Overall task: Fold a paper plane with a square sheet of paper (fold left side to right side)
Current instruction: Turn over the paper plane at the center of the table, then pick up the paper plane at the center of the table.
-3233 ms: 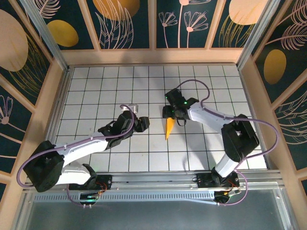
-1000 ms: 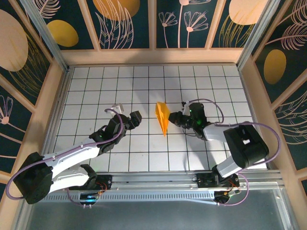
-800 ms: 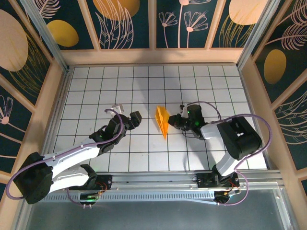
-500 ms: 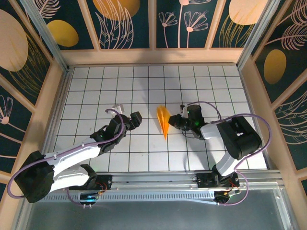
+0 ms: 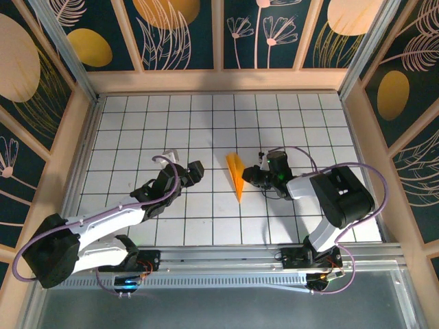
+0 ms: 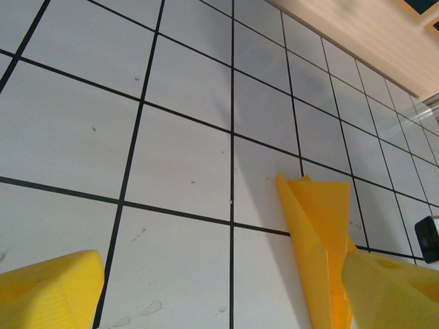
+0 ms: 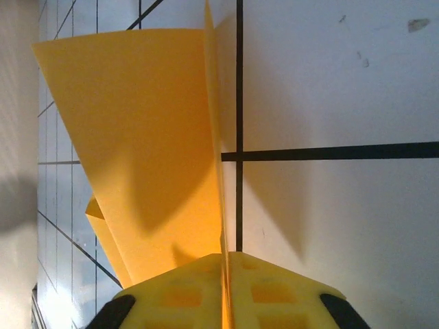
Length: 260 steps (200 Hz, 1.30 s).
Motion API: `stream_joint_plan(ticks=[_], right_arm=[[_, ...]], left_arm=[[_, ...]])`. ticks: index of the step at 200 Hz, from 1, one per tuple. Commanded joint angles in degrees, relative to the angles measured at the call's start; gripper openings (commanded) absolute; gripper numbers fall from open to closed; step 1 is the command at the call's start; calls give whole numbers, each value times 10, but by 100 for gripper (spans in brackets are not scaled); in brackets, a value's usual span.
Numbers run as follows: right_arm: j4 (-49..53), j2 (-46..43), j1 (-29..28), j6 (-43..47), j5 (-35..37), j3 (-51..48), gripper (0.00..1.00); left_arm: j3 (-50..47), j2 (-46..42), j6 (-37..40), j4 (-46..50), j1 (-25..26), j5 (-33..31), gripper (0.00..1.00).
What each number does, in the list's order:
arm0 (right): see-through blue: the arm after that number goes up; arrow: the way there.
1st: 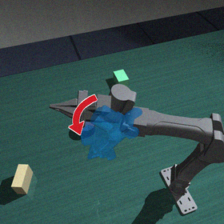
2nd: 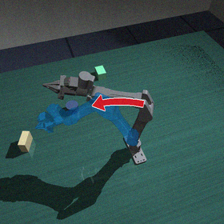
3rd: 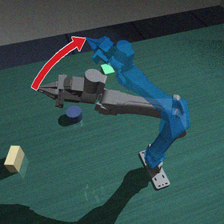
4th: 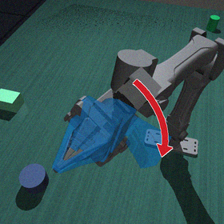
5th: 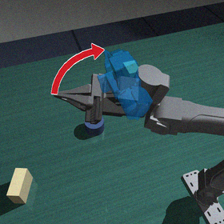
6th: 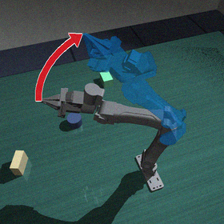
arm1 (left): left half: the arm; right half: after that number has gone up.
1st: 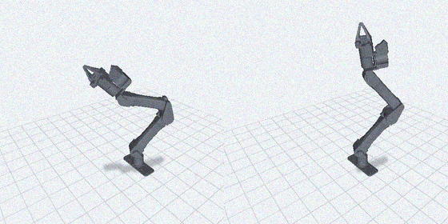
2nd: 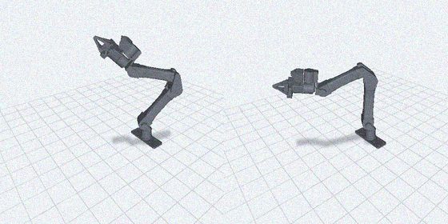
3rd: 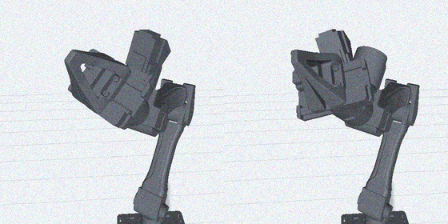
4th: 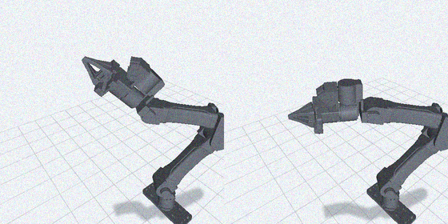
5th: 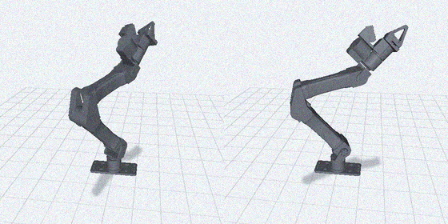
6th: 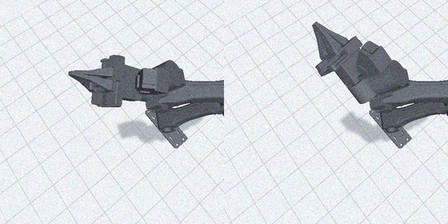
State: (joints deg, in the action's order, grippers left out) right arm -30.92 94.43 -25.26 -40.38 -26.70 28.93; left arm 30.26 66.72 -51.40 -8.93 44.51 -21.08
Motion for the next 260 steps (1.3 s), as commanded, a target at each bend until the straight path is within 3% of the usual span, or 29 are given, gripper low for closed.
stream_joint_plan(ticks=[1,59,100,133,175,260], right_arm=[[28,-12,-2,25,15,12,17],[96,-62,-4,50,51,24,31],[253,-135,-14,100,116,69,45],[410,-151,-53,133,155,155,55],[536,-81,-104,131,184,255,55],[557,9,-128,122,194,307,46]], left_arm=[[0,8,-13,-19,-4,11,90],[11,25,-13,-20,-4,25,90],[7,18,-17,-23,-4,21,91],[0,11,-16,-25,-4,16,91],[-6,5,-16,-25,-4,14,91],[-12,-6,-12,-19,-4,4,91]])
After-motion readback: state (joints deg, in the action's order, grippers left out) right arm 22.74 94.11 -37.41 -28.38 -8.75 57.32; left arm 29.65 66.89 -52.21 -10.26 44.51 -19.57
